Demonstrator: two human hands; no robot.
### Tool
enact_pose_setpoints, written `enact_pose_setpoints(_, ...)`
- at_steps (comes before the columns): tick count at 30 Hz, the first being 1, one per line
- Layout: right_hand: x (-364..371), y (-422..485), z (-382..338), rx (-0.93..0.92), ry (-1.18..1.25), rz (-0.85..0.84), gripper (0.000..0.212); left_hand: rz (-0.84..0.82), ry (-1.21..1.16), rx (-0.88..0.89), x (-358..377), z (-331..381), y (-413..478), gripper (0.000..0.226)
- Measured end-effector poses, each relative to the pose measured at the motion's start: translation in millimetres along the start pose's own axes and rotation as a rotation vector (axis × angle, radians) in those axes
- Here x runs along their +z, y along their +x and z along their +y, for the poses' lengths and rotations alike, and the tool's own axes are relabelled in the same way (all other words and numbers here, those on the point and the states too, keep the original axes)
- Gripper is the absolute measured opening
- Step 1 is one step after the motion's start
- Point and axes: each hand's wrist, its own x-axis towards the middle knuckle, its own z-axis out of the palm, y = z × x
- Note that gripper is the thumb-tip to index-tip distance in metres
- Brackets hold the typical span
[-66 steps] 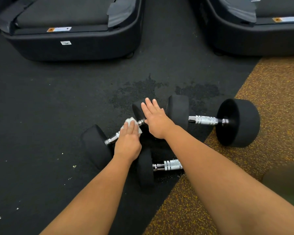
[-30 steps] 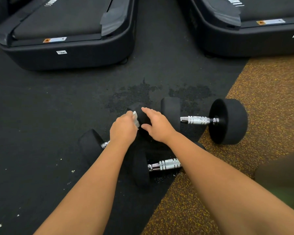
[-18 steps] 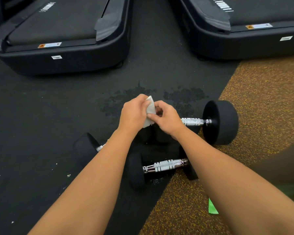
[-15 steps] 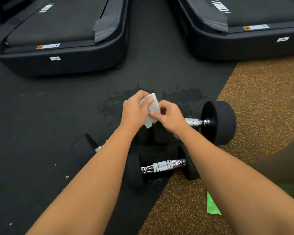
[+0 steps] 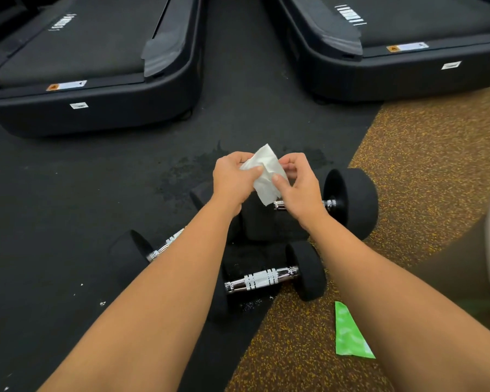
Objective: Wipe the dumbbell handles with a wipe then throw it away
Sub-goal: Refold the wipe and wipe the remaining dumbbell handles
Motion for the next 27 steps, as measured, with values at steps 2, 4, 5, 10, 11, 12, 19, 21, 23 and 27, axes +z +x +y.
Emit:
enact_pose_setpoints(2,-6.0,1.2,5.7,-0.127,-0.143,0.056,0.022,-0.004,-0.003,0.003,8.5,4.1,0.7,0.017)
enact_pose_setpoints(4,-10.7,1.5,11.9,-0.209,-0.242,0.066,0.025,-0.010,-0.010,0.002,16.8,7.8,0.6,0.016)
enact_pose_setpoints(5,-12.5,1.1,13.6,-0.235,-0.279,0.062,0.030,-0.016,-0.024,-0.002,20.7,9.4,0.1,0.015)
enact_pose_setpoints(10,-19.5,1.5,20.4,-0.499,-0.521,0.051,0.060,-0.021,-0.087,-0.040,34.0,14.8,-1.6,0.018)
enact_pose_setpoints(11,-22.1,1.7,22.4,-0.544,-0.568,0.030,0.062,-0.028,-0.088,-0.045,35.1,15.5,-0.9,0.019)
enact_pose_setpoints(12,-24.8,1.6,25.0,-0.573,-0.612,0.007,0.064,-0.038,-0.082,-0.049,36.1,15.9,-0.4,0.021)
enact_pose_setpoints(19,-25.6,-3.9,41.7,-0.550,-0.609,0.032,0.041,-0.114,-0.090,-0.093,42.3,12.9,-0.3,0.022)
enact_pose_setpoints(21,-25.4,-5.3,40.6,-0.500,-0.594,0.027,0.038,-0.133,-0.149,-0.148,43.4,11.4,0.2,0.023)
enact_pose_setpoints(23,-24.9,-6.5,36.9,-0.417,-0.546,0.028,0.037,-0.160,-0.188,-0.189,44.1,11.5,-0.2,0.028)
enact_pose_setpoints(27,-24.1,-2.2,32.3,-0.021,-0.407,0.053,0.035,-0.136,-0.170,-0.232,42.8,6.6,2.0,0.012)
